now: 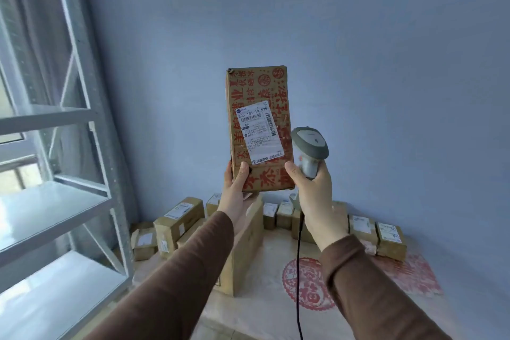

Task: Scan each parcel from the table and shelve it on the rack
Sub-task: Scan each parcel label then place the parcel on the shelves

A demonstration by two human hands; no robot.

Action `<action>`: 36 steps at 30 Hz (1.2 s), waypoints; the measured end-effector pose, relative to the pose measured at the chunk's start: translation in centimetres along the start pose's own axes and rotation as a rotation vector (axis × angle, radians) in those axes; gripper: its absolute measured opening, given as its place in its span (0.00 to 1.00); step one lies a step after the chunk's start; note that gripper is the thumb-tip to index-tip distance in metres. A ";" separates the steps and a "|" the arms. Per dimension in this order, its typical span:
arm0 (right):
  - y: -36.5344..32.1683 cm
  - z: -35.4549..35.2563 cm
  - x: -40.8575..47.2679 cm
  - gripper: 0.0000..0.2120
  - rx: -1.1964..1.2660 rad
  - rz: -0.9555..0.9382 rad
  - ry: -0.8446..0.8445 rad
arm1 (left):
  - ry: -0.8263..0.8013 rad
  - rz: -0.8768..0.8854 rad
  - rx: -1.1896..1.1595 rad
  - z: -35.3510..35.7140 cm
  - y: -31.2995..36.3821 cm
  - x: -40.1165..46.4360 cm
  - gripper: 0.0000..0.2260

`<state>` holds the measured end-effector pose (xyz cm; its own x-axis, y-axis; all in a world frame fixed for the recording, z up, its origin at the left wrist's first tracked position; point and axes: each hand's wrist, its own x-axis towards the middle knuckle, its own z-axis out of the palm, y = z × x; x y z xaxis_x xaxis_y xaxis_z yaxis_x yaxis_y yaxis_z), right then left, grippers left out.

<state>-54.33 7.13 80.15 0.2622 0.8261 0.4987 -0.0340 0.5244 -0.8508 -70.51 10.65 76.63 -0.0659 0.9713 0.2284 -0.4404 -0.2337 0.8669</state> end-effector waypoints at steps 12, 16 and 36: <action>-3.7 28.3 -12.1 0.17 0.199 0.169 -0.356 | 0.354 0.074 0.101 -23.5 21.9 -12.3 0.24; -7.2 38.3 -17.9 0.17 0.327 0.173 -0.499 | 0.446 0.083 0.168 -32.1 30.1 -17.1 0.25; -18.8 72.8 -24.7 0.15 0.592 0.239 -0.870 | 0.715 0.302 0.497 -56.1 54.6 -22.5 0.43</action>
<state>-130.41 -8.14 95.83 -0.5804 0.6612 0.4753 -0.5158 0.1532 -0.8429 -143.29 -21.52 94.01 -0.7259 0.6230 0.2915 0.1102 -0.3130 0.9433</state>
